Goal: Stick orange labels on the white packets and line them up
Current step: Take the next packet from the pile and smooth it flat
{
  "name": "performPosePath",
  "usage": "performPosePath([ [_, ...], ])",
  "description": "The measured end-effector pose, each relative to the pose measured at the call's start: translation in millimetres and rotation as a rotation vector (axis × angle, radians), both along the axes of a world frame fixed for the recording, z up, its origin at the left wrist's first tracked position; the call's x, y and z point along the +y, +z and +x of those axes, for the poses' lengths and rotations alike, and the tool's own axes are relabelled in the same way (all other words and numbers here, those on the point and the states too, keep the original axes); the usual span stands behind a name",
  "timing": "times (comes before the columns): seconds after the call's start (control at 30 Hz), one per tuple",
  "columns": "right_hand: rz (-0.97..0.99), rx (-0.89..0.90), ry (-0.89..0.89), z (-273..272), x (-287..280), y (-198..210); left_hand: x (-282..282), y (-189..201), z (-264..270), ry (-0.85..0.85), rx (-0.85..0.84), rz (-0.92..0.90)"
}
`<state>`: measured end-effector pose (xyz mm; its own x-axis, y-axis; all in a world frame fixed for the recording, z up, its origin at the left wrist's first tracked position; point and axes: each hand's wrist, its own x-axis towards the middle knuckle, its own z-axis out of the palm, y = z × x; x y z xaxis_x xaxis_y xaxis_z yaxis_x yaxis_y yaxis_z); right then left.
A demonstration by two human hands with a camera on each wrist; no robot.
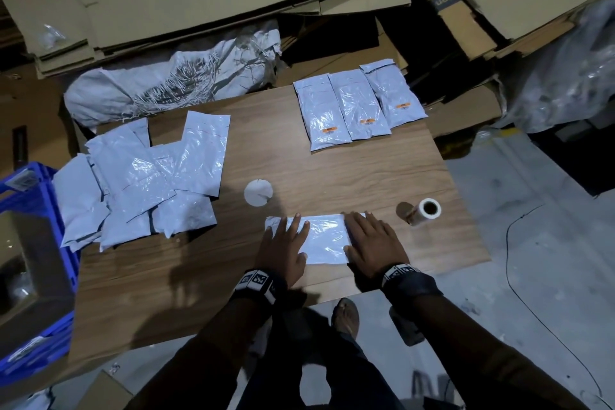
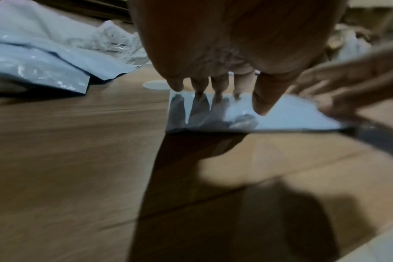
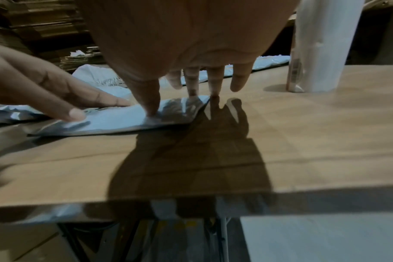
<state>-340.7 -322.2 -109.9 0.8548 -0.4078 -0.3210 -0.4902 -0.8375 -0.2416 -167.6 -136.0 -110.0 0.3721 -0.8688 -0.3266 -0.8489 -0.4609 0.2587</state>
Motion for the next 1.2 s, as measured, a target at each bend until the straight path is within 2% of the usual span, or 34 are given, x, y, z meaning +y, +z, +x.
performPosePath([
  [0.1, -0.026, -0.013, 0.013, 5.6, -2.7, 12.7, -4.7, 10.9, -4.0, 0.021, 0.101, -0.134],
  [0.23, -0.069, -0.002, -0.082, 5.3, -2.9, 21.2, -0.3, 19.3, -11.7, 0.053, 0.159, -0.280],
  [0.33, -0.110, 0.061, -0.137, 1.4, -6.9, 25.5, -4.4, 21.8, -18.7, 0.070, 0.169, -0.228],
  [0.47, -0.059, 0.112, -0.152, 5.3, -12.5, 28.0, -12.1, 16.6, -30.5, 0.100, 0.282, -0.206],
  [0.77, 0.196, -0.029, -0.020, 8.6, 2.9, 28.0, -18.7, 23.2, -41.0, 0.171, 0.231, -0.100],
  [0.97, 0.201, -0.082, -0.016, 13.8, 10.8, 20.6, -3.9, 13.0, -30.3, 0.149, 0.267, -0.085],
  [1.2, 0.144, -0.145, -0.018, 11.2, -4.0, 40.1, -14.6, 25.2, -26.5, 0.171, 0.199, -0.143],
])
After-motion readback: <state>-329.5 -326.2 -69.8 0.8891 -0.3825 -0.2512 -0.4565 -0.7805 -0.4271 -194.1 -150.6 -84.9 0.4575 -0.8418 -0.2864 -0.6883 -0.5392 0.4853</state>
